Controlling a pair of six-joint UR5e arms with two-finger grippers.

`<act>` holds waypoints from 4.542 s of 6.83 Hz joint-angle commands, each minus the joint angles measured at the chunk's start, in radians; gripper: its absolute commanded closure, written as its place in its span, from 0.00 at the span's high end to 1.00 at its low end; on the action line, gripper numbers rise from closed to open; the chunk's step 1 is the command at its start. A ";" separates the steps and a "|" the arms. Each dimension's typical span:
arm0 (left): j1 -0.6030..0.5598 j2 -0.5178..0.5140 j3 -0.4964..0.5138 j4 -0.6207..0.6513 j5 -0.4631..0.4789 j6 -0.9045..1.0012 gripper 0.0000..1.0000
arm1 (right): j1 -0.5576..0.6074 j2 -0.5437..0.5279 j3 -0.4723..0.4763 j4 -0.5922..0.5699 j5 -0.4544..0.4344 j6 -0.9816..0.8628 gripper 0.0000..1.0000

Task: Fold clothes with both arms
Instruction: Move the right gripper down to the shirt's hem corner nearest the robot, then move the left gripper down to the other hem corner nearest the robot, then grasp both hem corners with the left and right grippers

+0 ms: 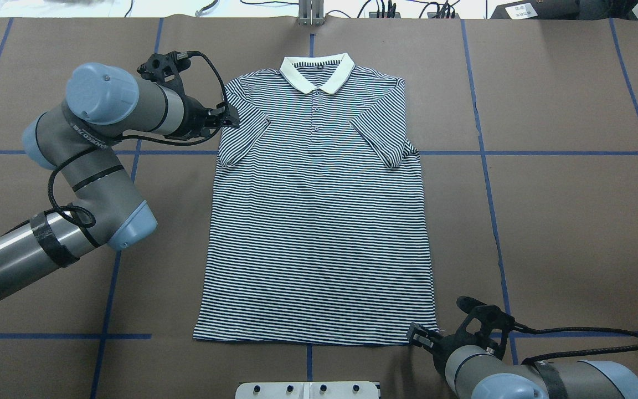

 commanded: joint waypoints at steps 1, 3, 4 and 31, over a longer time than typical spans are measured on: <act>0.000 0.037 -0.037 0.000 0.001 -0.001 0.73 | -0.001 -0.004 -0.013 0.000 0.002 -0.002 0.61; 0.000 0.039 -0.036 0.000 0.001 0.001 0.73 | -0.003 -0.004 -0.020 -0.002 0.005 -0.002 0.54; 0.000 0.040 -0.036 0.002 0.001 0.001 0.73 | -0.001 -0.004 -0.018 -0.002 0.005 -0.002 0.30; 0.600 0.379 -0.539 0.414 0.280 -0.533 0.00 | 0.042 -0.006 0.059 0.000 0.035 -0.017 0.00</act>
